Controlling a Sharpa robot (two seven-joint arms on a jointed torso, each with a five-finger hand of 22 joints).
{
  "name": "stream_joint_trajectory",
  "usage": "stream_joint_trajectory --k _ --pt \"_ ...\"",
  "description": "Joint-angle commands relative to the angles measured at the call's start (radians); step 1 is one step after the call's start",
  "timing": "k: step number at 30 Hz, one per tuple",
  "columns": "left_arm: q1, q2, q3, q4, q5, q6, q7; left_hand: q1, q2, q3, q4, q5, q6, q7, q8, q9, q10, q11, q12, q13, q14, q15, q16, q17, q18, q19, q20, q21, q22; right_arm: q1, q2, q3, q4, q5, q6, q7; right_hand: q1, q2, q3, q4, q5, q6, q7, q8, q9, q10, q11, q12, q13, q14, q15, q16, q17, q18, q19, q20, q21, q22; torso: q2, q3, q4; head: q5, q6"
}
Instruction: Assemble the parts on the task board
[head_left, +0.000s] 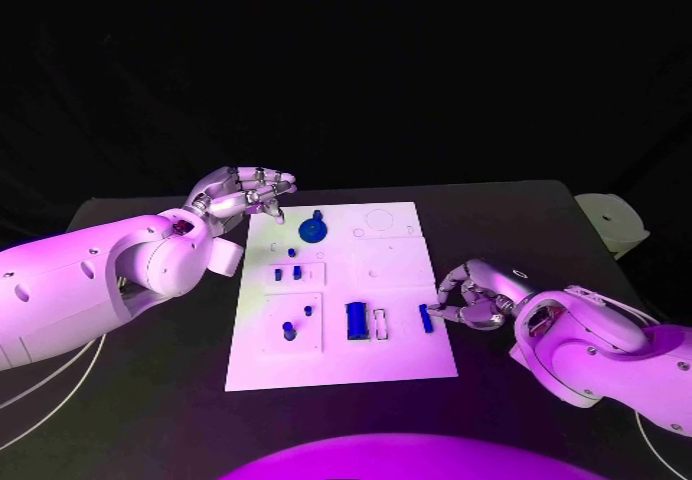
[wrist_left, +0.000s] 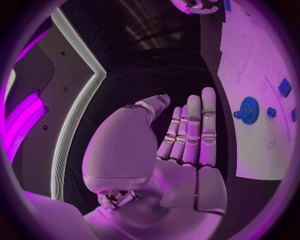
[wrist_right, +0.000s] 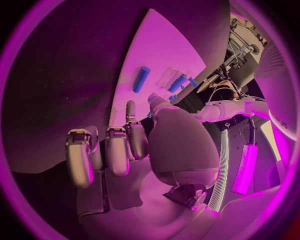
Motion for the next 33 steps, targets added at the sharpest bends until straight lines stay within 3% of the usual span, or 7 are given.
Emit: stream_joint_trajectory --k 1,4,13,21,24,27,33 --pt "0.000 0.002 0.000 0.002 0.008 0.014 0.015 -0.006 0.000 -0.004 0.002 0.002 -0.008 0.025 0.006 0.002 -0.006 0.002 0.006 0.002 -0.007 0.002 0.006 -0.001 0.015 -0.008 0.002 -0.005 -0.001 -0.008 0.016 0.000 -0.008 -0.059 0.042 -0.050 0.001 -0.004 -0.006 0.002 0.006 0.009 -0.002 -0.002 0.001 0.011 0.004 0.002 0.108 0.073 0.005 0.003 0.095 -0.014 0.105 0.008 0.004 0.263 0.001 0.0008 0.0035 -0.001 0.000" --pt "0.000 0.001 0.000 0.002 0.008 0.015 0.014 -0.006 0.001 -0.004 0.002 0.002 -0.008 0.024 0.007 0.002 -0.006 0.002 0.006 0.002 -0.007 0.002 0.006 -0.001 0.015 -0.007 0.002 -0.005 -0.001 -0.017 0.032 -0.001 -0.016 -0.062 0.056 -0.065 0.001 -0.004 -0.006 0.002 0.006 0.009 -0.002 -0.002 0.001 0.011 0.004 0.002 0.108 0.073 0.005 0.003 0.095 -0.014 0.105 0.008 0.004 0.263 0.002 -0.0006 0.0069 -0.003 0.000" --pt "0.000 0.000 0.000 0.002 0.008 0.016 0.011 -0.004 0.001 -0.004 0.001 0.003 -0.008 0.024 0.008 0.002 -0.007 0.002 0.007 0.002 -0.007 0.002 0.006 -0.001 0.015 -0.007 0.002 -0.006 -0.002 -0.029 0.060 -0.001 -0.034 -0.071 0.078 -0.080 0.002 -0.003 -0.007 0.002 0.007 0.013 -0.003 -0.001 0.001 0.008 0.004 -0.004 0.105 0.072 0.005 0.001 0.091 -0.014 0.105 0.008 0.004 0.263 0.001 0.0002 0.0019 0.004 -0.003" --pt "0.000 0.000 0.000 0.003 0.008 0.017 0.008 -0.003 0.002 -0.004 0.000 0.003 -0.008 0.024 0.008 0.002 -0.007 0.002 0.008 0.002 -0.008 0.002 0.007 -0.001 0.015 -0.007 0.002 -0.006 -0.002 -0.033 0.074 -0.002 -0.045 -0.108 0.120 -0.085 0.021 0.001 -0.005 -0.005 0.010 0.018 -0.005 -0.002 0.001 0.006 0.002 -0.006 0.104 0.072 0.003 0.001 0.090 -0.014 0.105 0.008 0.004 0.263 0.001 0.0000 0.0024 0.005 -0.005" --pt "0.000 -0.001 0.000 0.003 0.008 0.018 0.007 -0.002 0.003 -0.003 0.000 0.003 -0.007 0.024 0.009 0.002 -0.007 0.002 0.008 0.002 -0.008 0.001 0.007 -0.002 0.015 -0.007 0.002 -0.006 -0.002 -0.035 0.078 -0.003 -0.046 -0.126 0.139 -0.086 0.048 0.000 0.001 -0.017 0.009 0.021 -0.006 -0.005 0.000 0.005 0.000 -0.007 0.104 0.071 0.002 0.000 0.090 -0.014 0.105 0.007 0.004 0.263 0.002 0.0001 0.0023 0.006 -0.005" --pt "0.000 -0.001 0.000 0.003 0.008 0.018 0.007 -0.002 0.003 -0.003 0.000 0.003 -0.007 0.024 0.009 0.002 -0.007 0.002 0.008 0.002 -0.008 0.001 0.007 -0.002 0.015 -0.007 0.002 -0.006 -0.002 -0.036 0.083 -0.004 -0.048 -0.150 0.158 -0.088 0.091 0.002 0.020 -0.036 -0.021 0.025 -0.008 -0.010 -0.003 0.005 -0.002 -0.007 0.105 0.071 0.000 0.000 0.089 -0.014 0.105 0.006 0.004 0.263 0.002 0.0004 0.0022 0.006 -0.006" --pt "0.000 -0.001 0.000 0.003 0.008 0.019 0.005 0.001 0.004 -0.002 -0.002 0.004 -0.007 0.024 0.010 0.002 -0.008 0.001 0.010 0.002 -0.008 0.001 0.007 -0.002 0.015 -0.006 0.002 -0.007 -0.003 -0.038 0.090 -0.004 -0.050 -0.213 0.197 -0.091 0.185 -0.003 0.091 -0.088 -0.006 0.042 -0.013 -0.020 -0.013 0.002 -0.007 -0.009 0.105 0.072 -0.004 0.000 0.093 -0.014 0.105 0.002 0.004 0.263 0.001 -0.0003 0.0025 0.005 -0.008"
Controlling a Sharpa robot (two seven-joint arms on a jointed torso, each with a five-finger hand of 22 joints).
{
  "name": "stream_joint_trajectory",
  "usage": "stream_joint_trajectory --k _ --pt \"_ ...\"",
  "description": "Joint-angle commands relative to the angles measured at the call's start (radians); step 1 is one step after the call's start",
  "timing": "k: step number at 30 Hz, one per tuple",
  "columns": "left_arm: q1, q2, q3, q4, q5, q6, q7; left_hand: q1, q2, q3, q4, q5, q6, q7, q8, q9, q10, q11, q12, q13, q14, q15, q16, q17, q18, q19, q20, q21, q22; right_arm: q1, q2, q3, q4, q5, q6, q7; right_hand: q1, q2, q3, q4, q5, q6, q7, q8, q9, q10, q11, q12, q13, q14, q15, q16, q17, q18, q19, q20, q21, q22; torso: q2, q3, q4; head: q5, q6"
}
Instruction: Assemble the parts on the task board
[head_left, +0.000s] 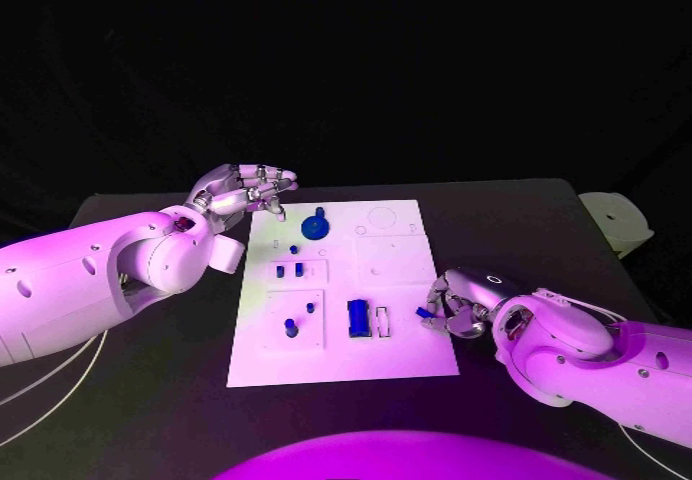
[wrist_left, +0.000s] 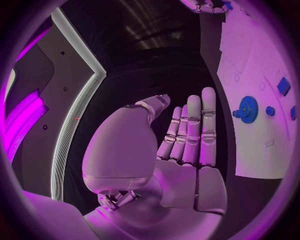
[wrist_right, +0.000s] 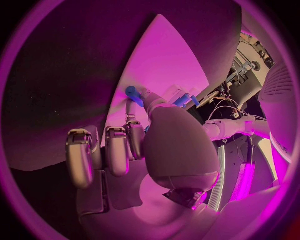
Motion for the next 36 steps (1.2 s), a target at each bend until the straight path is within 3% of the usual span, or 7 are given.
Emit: stream_joint_trajectory --k 1,8,10,11,23,29,36 --pt "0.000 0.001 0.001 0.003 0.006 0.018 0.006 0.001 0.004 -0.002 -0.002 0.004 -0.007 0.024 0.006 0.001 -0.008 0.001 0.006 0.001 -0.008 0.001 0.003 -0.001 0.015 -0.006 0.002 -0.007 -0.002 -0.011 0.004 -0.008 -0.006 -0.083 0.107 -0.020 0.037 0.006 0.034 -0.017 0.001 0.012 -0.001 -0.004 -0.017 0.002 -0.008 -0.005 0.106 0.072 -0.005 0.000 0.094 -0.014 0.105 0.001 0.004 0.263 0.000 -0.0004 0.0006 -0.001 -0.002" --pt "0.000 0.000 0.001 0.003 0.006 0.018 0.005 0.003 0.004 -0.002 -0.003 0.004 -0.007 0.024 0.007 0.001 -0.009 0.001 0.007 0.001 -0.009 0.001 0.003 -0.001 0.015 -0.006 0.001 -0.007 -0.002 -0.011 0.007 -0.009 -0.004 -0.114 0.115 -0.025 0.033 0.002 0.084 -0.022 0.025 0.022 -0.001 -0.012 -0.025 0.000 -0.008 -0.008 0.105 0.072 -0.005 0.001 0.097 -0.014 0.105 0.000 0.004 0.263 -0.001 -0.0002 0.0001 -0.001 -0.002" --pt "0.000 0.000 0.001 0.003 0.006 0.018 0.005 0.003 0.004 -0.002 -0.003 0.004 -0.007 0.024 0.007 0.001 -0.009 0.001 0.007 0.001 -0.009 0.001 0.003 -0.001 0.015 -0.006 0.001 -0.007 -0.002 -0.011 0.007 -0.009 -0.002 -0.118 0.103 -0.027 0.018 -0.001 0.101 -0.017 0.044 0.024 -0.001 -0.015 -0.026 0.001 -0.008 -0.008 0.105 0.072 -0.005 0.000 0.096 -0.014 0.105 0.000 0.004 0.263 0.000 0.0000 0.0002 -0.001 -0.001" --pt "0.000 0.000 0.001 0.003 0.006 0.018 0.005 0.003 0.004 -0.002 -0.003 0.004 -0.007 0.024 0.007 0.001 -0.009 0.001 0.007 0.001 -0.009 0.001 0.003 -0.001 0.015 -0.006 0.001 -0.007 -0.002 -0.011 0.007 -0.008 -0.001 -0.119 0.095 -0.028 0.005 0.000 0.117 -0.012 0.075 0.024 -0.003 -0.015 -0.026 0.001 -0.008 -0.008 0.105 0.072 -0.006 0.001 0.097 -0.014 0.105 0.000 0.004 0.263 0.000 0.0001 0.0000 -0.001 -0.001" --pt "0.000 0.001 0.001 0.004 0.006 0.016 0.006 0.004 0.005 -0.001 -0.004 0.004 -0.007 0.024 0.007 0.001 -0.009 0.001 0.008 0.001 -0.009 0.000 0.004 -0.001 0.015 -0.005 0.001 -0.007 -0.002 0.006 0.001 -0.005 0.045 -0.095 -0.002 -0.035 -0.042 0.004 0.195 -0.018 0.168 0.027 -0.011 0.000 -0.005 0.008 -0.016 -0.004 0.108 0.074 -0.012 0.003 0.104 -0.014 0.105 -0.006 0.004 0.263 0.000 -0.0004 0.0004 0.002 0.000" --pt "0.000 0.002 0.001 0.004 0.006 0.016 0.007 0.004 0.005 -0.001 -0.004 0.004 -0.007 0.024 0.007 0.001 -0.009 0.001 0.008 0.001 -0.009 0.000 0.004 -0.001 0.015 -0.005 0.001 -0.007 -0.002 0.020 0.021 -0.004 0.065 -0.026 -0.085 -0.033 -0.068 0.001 0.204 -0.012 0.174 0.026 -0.011 0.006 0.002 0.010 -0.017 -0.005 0.108 0.075 -0.013 0.004 0.108 -0.014 0.105 -0.007 0.004 0.263 0.000 0.0002 0.0000 0.002 -0.001" --pt "0.000 0.003 0.001 0.007 0.006 0.016 0.008 0.004 0.005 -0.001 -0.004 0.004 -0.007 0.024 0.007 0.001 -0.009 0.001 0.008 0.001 -0.009 0.000 0.004 -0.001 0.015 -0.005 0.001 -0.007 -0.002 0.024 0.055 -0.003 0.062 0.079 -0.111 -0.030 -0.093 -0.002 0.210 -0.005 0.174 0.025 -0.011 0.010 0.007 0.012 -0.017 -0.003 0.109 0.075 -0.013 0.005 0.109 -0.014 0.105 -0.007 0.004 0.263 0.000 -0.0006 -0.0004 0.000 -0.003"
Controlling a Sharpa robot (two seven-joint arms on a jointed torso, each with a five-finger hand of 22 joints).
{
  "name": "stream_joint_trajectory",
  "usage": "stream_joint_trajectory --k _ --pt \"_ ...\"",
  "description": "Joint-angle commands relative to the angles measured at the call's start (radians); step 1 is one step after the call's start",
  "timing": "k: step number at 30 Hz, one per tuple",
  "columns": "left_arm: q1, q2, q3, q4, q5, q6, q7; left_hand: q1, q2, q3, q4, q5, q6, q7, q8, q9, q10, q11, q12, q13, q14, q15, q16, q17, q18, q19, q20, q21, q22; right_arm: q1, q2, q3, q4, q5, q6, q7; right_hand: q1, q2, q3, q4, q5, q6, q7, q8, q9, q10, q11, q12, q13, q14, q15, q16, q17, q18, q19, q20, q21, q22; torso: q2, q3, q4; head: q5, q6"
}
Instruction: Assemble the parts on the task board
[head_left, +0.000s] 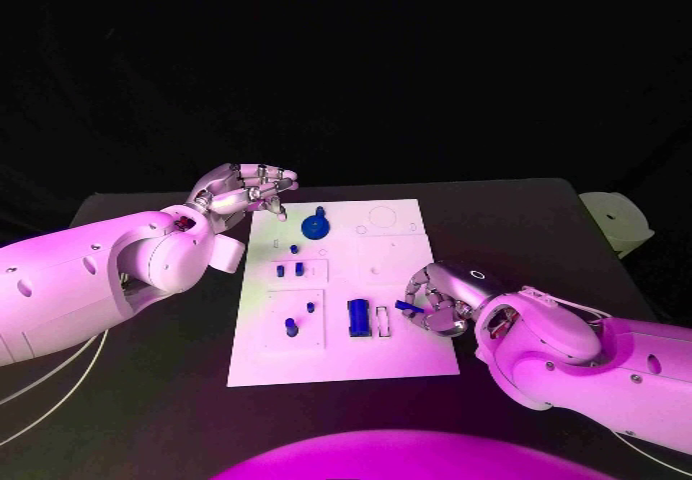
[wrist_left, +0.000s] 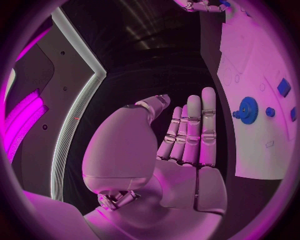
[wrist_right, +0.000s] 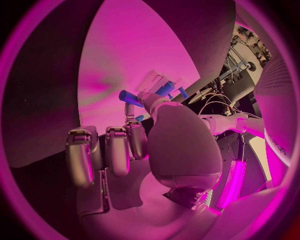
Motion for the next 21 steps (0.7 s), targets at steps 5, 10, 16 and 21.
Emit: stream_joint_trajectory --k 5,10,16,21 --pt "0.000 0.003 0.001 0.007 0.005 0.015 0.010 0.004 0.005 -0.001 -0.004 0.004 -0.007 0.024 0.004 0.002 -0.006 -0.002 0.004 0.001 -0.009 0.000 0.004 -0.002 0.016 -0.005 0.001 -0.003 -0.001 0.001 0.032 0.000 -0.015 0.162 -0.032 -0.004 -0.060 -0.002 -0.001 0.030 -0.010 0.008 -0.009 0.020 0.038 0.013 -0.008 0.000 0.109 0.076 -0.004 0.006 0.111 -0.014 0.105 -0.007 0.004 0.263 0.000 -0.0006 -0.0009 -0.001 -0.002" --pt "0.000 0.003 0.001 0.008 0.005 0.015 0.009 0.007 0.006 0.000 -0.005 0.004 -0.008 0.024 0.005 0.002 -0.007 -0.002 0.005 0.001 -0.010 0.000 0.004 -0.002 0.015 -0.005 0.001 -0.004 -0.002 -0.001 0.055 0.000 -0.033 0.218 0.002 -0.003 -0.108 -0.001 -0.005 0.054 -0.034 0.014 -0.011 0.025 0.043 0.016 -0.010 0.000 0.109 0.076 -0.005 0.008 0.115 -0.014 0.105 -0.007 0.004 0.263 0.000 0.0005 -0.0006 0.000 -0.003" --pt "0.000 0.002 0.001 0.008 0.005 0.016 0.008 0.007 0.006 0.000 -0.005 0.004 -0.008 0.024 0.005 0.002 -0.007 -0.002 0.005 0.001 -0.010 0.000 0.004 -0.002 0.015 -0.005 0.001 -0.004 -0.002 -0.005 0.081 -0.001 -0.051 0.257 0.036 -0.003 -0.133 0.001 -0.008 0.066 -0.045 0.018 -0.012 0.028 0.047 0.018 -0.011 0.001 0.110 0.077 -0.006 0.008 0.117 -0.014 0.105 -0.008 0.004 0.263 0.001 0.0006 -0.0008 0.001 -0.005" --pt "0.000 0.001 0.001 0.009 0.005 0.018 0.007 0.007 0.006 0.000 -0.005 0.004 -0.008 0.024 0.005 0.002 -0.007 -0.002 0.005 0.001 -0.010 0.000 0.004 -0.002 0.015 -0.005 0.001 -0.004 -0.002 -0.006 0.090 -0.001 -0.060 0.270 0.055 -0.005 -0.138 0.002 -0.009 0.069 -0.047 0.020 -0.013 0.029 0.047 0.018 -0.011 0.000 0.109 0.077 -0.007 0.008 0.118 -0.014 0.105 -0.008 0.004 0.263 0.001 0.0002 0.0003 0.001 -0.008"
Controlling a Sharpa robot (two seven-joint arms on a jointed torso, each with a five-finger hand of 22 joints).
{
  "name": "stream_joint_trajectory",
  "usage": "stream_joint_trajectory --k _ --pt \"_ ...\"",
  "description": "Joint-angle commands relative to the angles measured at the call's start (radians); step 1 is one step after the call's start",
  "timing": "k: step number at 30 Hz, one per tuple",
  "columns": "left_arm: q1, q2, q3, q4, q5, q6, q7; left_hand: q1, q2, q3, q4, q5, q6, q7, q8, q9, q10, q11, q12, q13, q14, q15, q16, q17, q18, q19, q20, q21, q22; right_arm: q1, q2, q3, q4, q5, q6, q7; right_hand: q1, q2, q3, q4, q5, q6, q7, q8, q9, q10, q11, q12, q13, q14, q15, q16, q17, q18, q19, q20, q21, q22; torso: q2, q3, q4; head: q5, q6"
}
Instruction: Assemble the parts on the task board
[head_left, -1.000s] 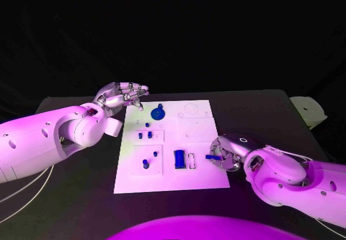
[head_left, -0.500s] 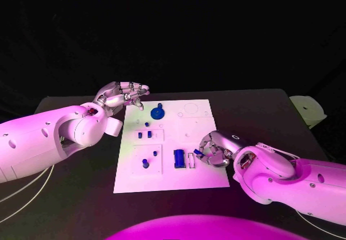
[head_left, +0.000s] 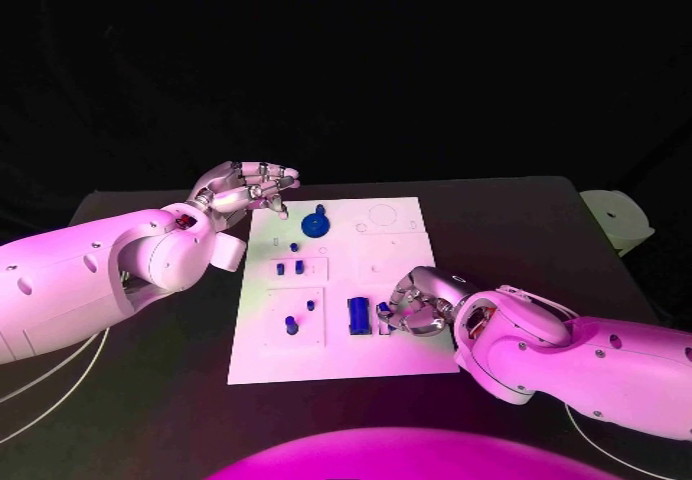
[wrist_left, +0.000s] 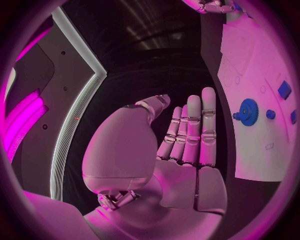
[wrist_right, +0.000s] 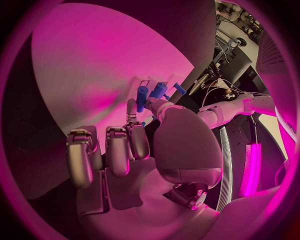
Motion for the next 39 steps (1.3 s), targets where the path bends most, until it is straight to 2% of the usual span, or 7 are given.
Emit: stream_joint_trajectory --k 1,16,28,29,30,31,39 --pt "0.001 0.001 0.001 0.004 0.005 0.017 0.007 0.007 0.006 0.000 -0.005 0.004 -0.008 0.024 0.005 0.001 -0.007 -0.002 0.006 0.001 -0.010 0.000 0.004 -0.001 0.015 -0.005 0.001 -0.004 -0.002 -0.002 0.006 0.000 -0.006 0.045 0.050 -0.005 -0.015 0.003 0.002 0.007 -0.008 0.008 0.001 0.002 0.000 0.017 -0.008 0.006 0.113 0.077 -0.007 0.004 0.117 -0.014 0.105 -0.009 0.004 0.263 0.000 -0.0002 0.0009 0.000 -0.003" --pt "0.001 -0.002 0.001 0.005 0.005 0.020 0.003 0.007 0.006 -0.001 -0.005 0.004 -0.008 0.024 0.007 0.001 -0.008 -0.002 0.007 0.001 -0.011 0.001 0.004 -0.001 0.015 -0.004 0.001 -0.004 -0.002 -0.004 0.026 0.000 -0.024 0.053 0.063 -0.008 -0.025 0.003 -0.001 0.011 -0.016 0.013 0.000 0.006 0.003 0.016 -0.010 0.003 0.111 0.076 -0.009 0.003 0.115 -0.014 0.105 -0.010 0.004 0.263 0.000 -0.0006 0.0000 0.002 -0.005" --pt "0.001 -0.003 0.001 0.004 0.005 0.020 0.002 0.006 0.006 -0.001 -0.005 0.004 -0.008 0.025 0.007 0.001 -0.009 -0.001 0.008 0.001 -0.011 0.001 0.004 -0.002 0.015 -0.004 0.001 -0.005 -0.002 -0.005 0.026 0.000 -0.025 0.028 0.034 -0.006 -0.148 0.021 -0.045 0.034 -0.159 0.015 -0.002 0.017 0.013 0.018 -0.011 0.004 0.114 0.076 -0.010 0.002 0.113 -0.014 0.105 -0.011 0.004 0.263 0.000 0.0005 0.0006 0.002 -0.003" --pt "0.001 -0.003 0.001 0.004 0.005 0.020 0.002 0.006 0.006 -0.001 -0.005 0.004 -0.008 0.025 0.007 0.001 -0.009 -0.001 0.008 0.001 -0.011 0.001 0.004 -0.002 0.015 -0.004 0.001 -0.005 -0.002 -0.005 0.025 0.000 -0.025 0.027 0.034 -0.005 -0.163 0.017 -0.059 0.032 -0.125 0.014 -0.003 0.019 0.015 0.018 -0.012 0.002 0.113 0.076 -0.011 0.002 0.113 -0.014 0.105 -0.012 0.004 0.263 0.000 0.0004 0.0007 0.002 -0.003" --pt "0.001 -0.003 0.001 0.004 0.005 0.020 0.002 0.006 0.006 -0.001 -0.005 0.004 -0.008 0.025 0.007 0.001 -0.009 -0.001 0.008 0.001 -0.011 0.001 0.004 -0.002 0.015 -0.004 0.001 -0.005 -0.002 -0.005 0.025 0.000 -0.024 0.026 0.035 -0.005 -0.172 0.010 -0.079 0.031 -0.055 0.013 -0.004 0.021 0.018 0.018 -0.013 0.002 0.114 0.076 -0.012 0.002 0.114 -0.014 0.105 -0.013 0.004 0.263 0.000 0.0003 0.0005 0.002 -0.003" --pt "0.001 -0.003 0.001 0.004 0.005 0.020 0.002 0.006 0.006 -0.001 -0.005 0.004 -0.008 0.025 0.007 0.001 -0.009 -0.001 0.008 0.001 -0.011 0.001 0.004 -0.002 0.015 -0.004 0.001 -0.005 -0.002 -0.005 0.025 0.000 -0.024 0.025 0.035 -0.004 -0.174 0.009 -0.086 0.031 -0.043 0.012 -0.004 0.021 0.019 0.018 -0.013 0.003 0.115 0.076 -0.012 0.002 0.114 -0.014 0.105 -0.014 0.004 0.263 0.000 0.0003 0.0005 0.002 -0.003" --pt "0.001 -0.003 0.001 0.004 0.005 0.020 0.001 0.006 0.007 -0.001 -0.004 0.004 -0.009 0.025 0.008 0.001 -0.009 -0.001 0.008 0.001 -0.011 0.001 0.005 -0.002 0.015 -0.004 0.001 -0.005 -0.002 -0.005 0.015 0.000 -0.015 0.014 0.020 0.000 -0.177 0.004 -0.097 0.032 -0.042 0.011 -0.004 0.022 0.019 0.018 -0.013 0.002 0.114 0.076 -0.012 0.002 0.114 -0.014 0.105 -0.014 0.004 0.263 0.000 0.0008 -0.0004 0.002 -0.004"
